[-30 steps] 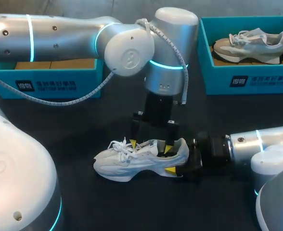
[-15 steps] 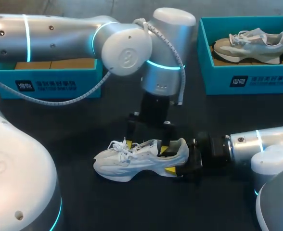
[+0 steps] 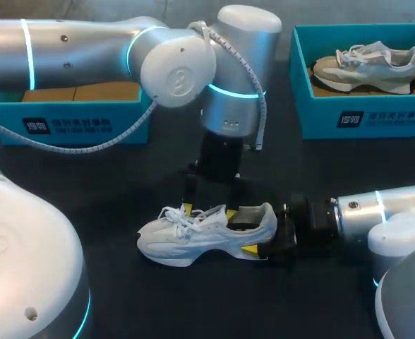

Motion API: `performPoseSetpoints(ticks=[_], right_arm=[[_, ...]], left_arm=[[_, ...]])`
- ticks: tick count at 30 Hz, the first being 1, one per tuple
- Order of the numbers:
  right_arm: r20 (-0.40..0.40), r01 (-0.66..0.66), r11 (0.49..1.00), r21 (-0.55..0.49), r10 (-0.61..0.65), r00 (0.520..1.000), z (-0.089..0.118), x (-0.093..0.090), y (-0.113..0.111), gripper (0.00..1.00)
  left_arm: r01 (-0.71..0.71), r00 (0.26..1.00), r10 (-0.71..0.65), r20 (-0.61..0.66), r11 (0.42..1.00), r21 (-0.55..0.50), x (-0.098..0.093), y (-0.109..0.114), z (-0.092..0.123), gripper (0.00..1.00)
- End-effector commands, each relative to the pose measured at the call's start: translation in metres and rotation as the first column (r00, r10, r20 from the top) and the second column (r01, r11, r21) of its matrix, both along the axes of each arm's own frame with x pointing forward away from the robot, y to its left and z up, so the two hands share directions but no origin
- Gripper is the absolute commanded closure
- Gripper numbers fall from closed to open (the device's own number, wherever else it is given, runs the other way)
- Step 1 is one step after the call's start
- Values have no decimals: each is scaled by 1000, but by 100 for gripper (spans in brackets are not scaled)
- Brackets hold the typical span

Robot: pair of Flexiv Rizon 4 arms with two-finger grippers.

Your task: Take the shoe out of the shoebox, open the shoe tongue, remove and reinsert the insole, then place the shoe into the shoebox

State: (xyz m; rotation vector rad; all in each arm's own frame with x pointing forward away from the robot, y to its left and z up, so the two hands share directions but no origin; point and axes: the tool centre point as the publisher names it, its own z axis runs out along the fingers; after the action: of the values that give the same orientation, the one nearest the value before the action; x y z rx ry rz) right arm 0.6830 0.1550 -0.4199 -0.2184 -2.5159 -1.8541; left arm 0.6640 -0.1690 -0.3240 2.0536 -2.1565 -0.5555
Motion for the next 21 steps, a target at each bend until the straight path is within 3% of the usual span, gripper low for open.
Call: performPoseSetpoints(ticks=[1,4,10,21], right_arm=[[-2,0,1000,-6,0,1000,1,-1,1,100],[-2,0,1000,-6,0,1000,1,-1,1,100],[-2,0,1000,-6,0,1000,1,-1,1,100],[-2,0,1000,-6,0,1000,1,-1,1,100]], left_arm=[[-3,1000,4,9,1000,-13,-2,7,2,42],[4,1000,-3,13,1000,-21,-3,8,2,51],[24,999,-22,38,999,-46,-5,7,4,53],[67,995,-60,80,993,-96,-8,7,10,67]])
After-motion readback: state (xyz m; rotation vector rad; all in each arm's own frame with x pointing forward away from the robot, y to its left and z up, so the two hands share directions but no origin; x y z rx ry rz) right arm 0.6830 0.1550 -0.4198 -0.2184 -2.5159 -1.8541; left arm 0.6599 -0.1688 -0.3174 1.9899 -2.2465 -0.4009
